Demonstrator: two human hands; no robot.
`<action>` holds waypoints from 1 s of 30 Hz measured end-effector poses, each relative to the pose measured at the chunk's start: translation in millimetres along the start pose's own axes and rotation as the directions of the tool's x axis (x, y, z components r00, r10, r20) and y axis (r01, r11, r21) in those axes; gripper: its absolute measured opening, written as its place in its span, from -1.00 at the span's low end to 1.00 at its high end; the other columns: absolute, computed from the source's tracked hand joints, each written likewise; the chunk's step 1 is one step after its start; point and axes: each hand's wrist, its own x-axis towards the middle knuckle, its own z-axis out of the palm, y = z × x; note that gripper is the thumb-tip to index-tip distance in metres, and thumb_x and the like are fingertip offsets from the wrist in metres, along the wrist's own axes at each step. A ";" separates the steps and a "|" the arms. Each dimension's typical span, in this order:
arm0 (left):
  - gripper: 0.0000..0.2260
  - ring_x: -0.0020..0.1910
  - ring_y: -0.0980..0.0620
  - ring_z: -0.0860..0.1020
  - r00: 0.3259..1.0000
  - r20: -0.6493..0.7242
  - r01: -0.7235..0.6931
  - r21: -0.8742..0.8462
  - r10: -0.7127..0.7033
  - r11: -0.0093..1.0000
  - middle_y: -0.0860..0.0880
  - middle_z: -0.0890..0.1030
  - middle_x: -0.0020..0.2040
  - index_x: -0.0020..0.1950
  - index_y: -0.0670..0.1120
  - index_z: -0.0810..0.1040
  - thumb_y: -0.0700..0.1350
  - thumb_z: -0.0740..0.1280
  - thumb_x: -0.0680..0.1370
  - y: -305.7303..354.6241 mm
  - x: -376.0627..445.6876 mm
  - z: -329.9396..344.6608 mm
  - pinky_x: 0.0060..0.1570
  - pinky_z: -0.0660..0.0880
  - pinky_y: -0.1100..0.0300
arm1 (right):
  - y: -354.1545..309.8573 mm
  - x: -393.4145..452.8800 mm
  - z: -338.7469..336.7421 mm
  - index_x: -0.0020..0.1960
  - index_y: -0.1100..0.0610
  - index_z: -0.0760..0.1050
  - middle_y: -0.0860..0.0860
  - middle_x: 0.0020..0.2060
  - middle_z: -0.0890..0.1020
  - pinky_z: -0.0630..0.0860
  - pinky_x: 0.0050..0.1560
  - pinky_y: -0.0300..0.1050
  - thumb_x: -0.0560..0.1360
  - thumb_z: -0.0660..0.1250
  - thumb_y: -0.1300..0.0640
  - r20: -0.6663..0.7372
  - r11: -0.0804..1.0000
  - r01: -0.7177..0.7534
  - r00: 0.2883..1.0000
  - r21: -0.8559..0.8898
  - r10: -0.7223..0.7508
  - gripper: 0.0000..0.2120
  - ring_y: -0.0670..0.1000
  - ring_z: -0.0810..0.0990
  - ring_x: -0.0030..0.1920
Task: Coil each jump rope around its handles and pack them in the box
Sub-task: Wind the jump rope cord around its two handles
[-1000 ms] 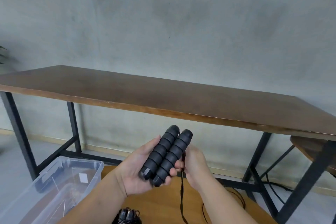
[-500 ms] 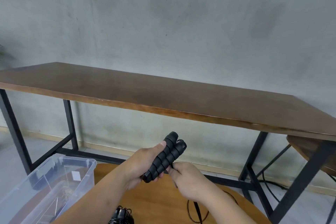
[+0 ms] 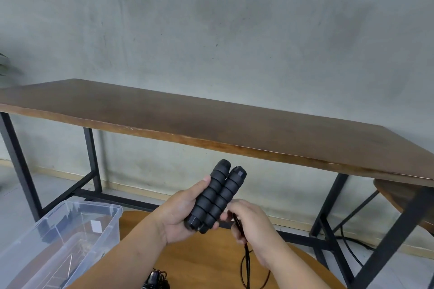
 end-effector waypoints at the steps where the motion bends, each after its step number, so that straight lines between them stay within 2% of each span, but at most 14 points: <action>1: -0.51 -0.12 -0.15 0.56 1.000 0.013 -0.002 -0.020 0.002 1.000 -0.28 0.56 0.17 0.38 -0.15 0.52 0.16 0.24 0.60 1.1 0.2 0.0 -0.23 0.56 0.05 | -0.5 -0.4 1.4 -0.06 0.16 0.56 0.01 -0.22 0.57 0.23 -0.39 -0.18 0.62 0.15 0.04 -0.027 1.000 0.011 1.000 0.023 -0.010 -0.72 -0.04 0.35 -0.42; 3: -0.52 -0.09 -0.15 0.57 0.999 0.035 -0.013 -0.021 0.014 1.000 -0.26 0.57 0.15 0.39 -0.13 0.52 0.16 0.23 0.61 3.5 0.1 0.0 -0.19 0.56 0.03 | -2.9 -0.6 4.9 0.11 0.01 0.55 -0.08 -0.11 0.61 0.31 -0.37 -0.19 0.65 0.11 -0.12 -0.104 0.997 0.053 0.993 0.048 -0.047 -0.69 -0.06 0.43 -0.38; 5: -0.53 -0.04 -0.16 0.59 0.999 0.047 -0.014 0.055 0.012 0.998 -0.23 0.60 0.17 0.37 -0.11 0.55 0.16 0.20 0.62 4.0 -0.1 0.2 -0.13 0.59 0.02 | -5.9 -0.2 6.5 0.19 -0.12 0.46 -0.13 0.00 0.61 0.41 -0.35 -0.20 0.62 0.06 -0.26 -0.186 0.993 0.113 0.977 0.034 -0.105 -0.66 -0.07 0.51 -0.34; 8: -0.56 0.05 -0.18 0.62 0.999 0.053 0.004 0.136 -0.011 0.991 -0.23 0.62 0.20 0.28 -0.12 0.61 0.14 0.19 0.61 3.7 -1.1 2.6 0.02 0.58 -0.03 | -8.6 5.7 3.5 0.11 -0.14 0.42 0.01 -0.05 0.62 0.53 -0.22 -0.08 0.59 0.02 -0.32 -0.294 0.987 0.155 0.942 -0.038 -0.160 -0.65 -0.06 0.59 -0.29; 10: -0.54 0.18 -0.22 0.60 0.998 0.060 0.022 0.130 -0.030 0.991 -0.25 0.59 0.25 0.34 -0.16 0.56 0.12 0.20 0.61 4.5 0.1 1.5 0.18 0.54 -0.08 | -8.7 9.3 0.7 0.05 -0.09 0.47 0.07 -0.11 0.61 0.51 -0.18 -0.03 0.60 0.06 -0.29 -0.320 0.984 0.175 0.930 -0.043 -0.180 -0.66 -0.05 0.58 -0.26; 14: -0.50 0.36 -0.27 0.47 0.992 0.106 0.060 0.129 -0.074 0.990 -0.28 0.51 0.35 0.44 -0.20 0.42 0.12 0.16 0.64 8.0 2.4 -4.9 0.38 0.38 -0.18 | -12.6 10.8 -4.4 0.00 0.09 0.51 0.04 -0.19 0.55 0.45 -0.30 -0.22 0.65 0.13 -0.13 -0.241 0.985 0.167 0.959 0.048 -0.151 -0.67 -0.04 0.52 -0.23; 16: -0.49 0.37 -0.25 0.47 0.988 0.124 0.069 0.168 -0.090 0.983 -0.28 0.50 0.37 0.45 -0.21 0.40 0.13 0.15 0.65 8.5 2.5 -6.5 0.41 0.34 -0.17 | -14.8 10.1 -5.0 -0.02 0.14 0.51 0.02 -0.24 0.51 0.42 -0.46 -0.32 0.66 0.15 -0.05 -0.187 0.978 0.161 0.973 0.133 -0.135 -0.70 -0.09 0.50 -0.31; 18: -0.51 0.36 -0.23 0.48 0.990 0.113 0.064 0.187 -0.086 0.980 -0.27 0.52 0.35 0.43 -0.22 0.41 0.10 0.15 0.65 7.5 3.2 -8.9 0.40 0.36 -0.15 | -13.0 10.2 -4.9 -0.02 0.14 0.51 -0.01 -0.28 0.51 0.40 -0.50 -0.35 0.67 0.15 -0.03 -0.146 0.977 0.140 0.982 0.162 -0.117 -0.71 -0.18 0.51 -0.43; 20: -0.52 0.35 -0.21 0.49 0.995 0.084 0.037 0.209 -0.056 0.977 -0.26 0.54 0.34 0.42 -0.23 0.42 0.08 0.18 0.64 5.9 4.2 -12.0 0.40 0.36 -0.14 | -11.4 10.2 -3.1 -0.06 0.12 0.52 -0.02 -0.31 0.50 0.41 -0.49 -0.37 0.67 0.13 -0.07 -0.126 0.982 0.116 0.987 0.152 -0.097 -0.67 -0.18 0.50 -0.43; 23: -0.57 0.34 -0.16 0.51 1.000 -0.003 0.005 0.327 -0.004 0.945 -0.18 0.59 0.29 0.39 -0.18 0.46 0.07 0.19 0.64 2.6 3.8 -13.8 0.40 0.37 -0.14 | -8.0 12.0 -1.6 -0.04 0.08 0.53 -0.02 -0.25 0.53 0.45 -0.29 -0.27 0.64 0.11 -0.17 -0.149 0.991 0.108 0.984 0.083 -0.095 -0.62 -0.07 0.49 -0.25; 25: -0.60 0.30 -0.08 0.55 0.999 -0.039 0.012 0.348 0.002 0.937 -0.11 0.62 0.26 0.37 -0.14 0.48 0.07 0.14 0.66 -0.7 4.2 -12.6 0.40 0.39 -0.09 | -4.1 14.8 -1.6 -0.03 0.06 0.54 -0.04 -0.21 0.54 0.45 -0.18 -0.18 0.62 0.14 -0.20 -0.171 0.990 0.128 0.978 0.055 -0.117 -0.63 -0.05 0.49 -0.20; 27: -0.59 0.17 -0.02 0.62 0.996 -0.089 0.037 0.367 -0.004 0.929 -0.06 0.68 0.14 0.30 -0.13 0.53 0.12 0.12 0.67 -3.1 4.0 -8.2 0.32 0.45 -0.02 | 0.0 16.2 -0.2 -0.01 0.02 0.55 -0.04 -0.16 0.59 0.50 -0.14 -0.17 0.62 0.14 -0.19 -0.186 0.987 0.140 0.975 0.081 -0.123 -0.66 -0.05 0.53 -0.18; 28: -0.57 0.01 0.01 0.65 0.990 -0.137 0.048 0.387 0.006 0.921 -0.04 0.70 0.01 0.23 -0.14 0.56 0.16 0.12 0.66 -4.2 4.5 -6.4 0.20 0.49 0.03 | 2.6 17.3 1.2 0.00 0.01 0.56 -0.02 -0.13 0.60 0.53 -0.11 -0.16 0.62 0.14 -0.19 -0.190 0.986 0.146 0.973 0.086 -0.128 -0.66 -0.06 0.55 -0.16; 30: -0.51 -0.31 0.03 0.53 0.967 -0.249 0.064 0.406 0.044 0.911 -0.04 0.62 -0.27 0.06 -0.16 0.59 0.24 0.12 0.64 -6.7 6.2 -2.4 -0.11 0.45 0.10 | 7.4 18.6 3.7 0.01 -0.02 0.56 0.02 -0.10 0.60 0.53 -0.02 -0.08 0.61 0.14 -0.21 -0.205 0.981 0.164 0.969 0.100 -0.141 -0.66 -0.03 0.55 -0.14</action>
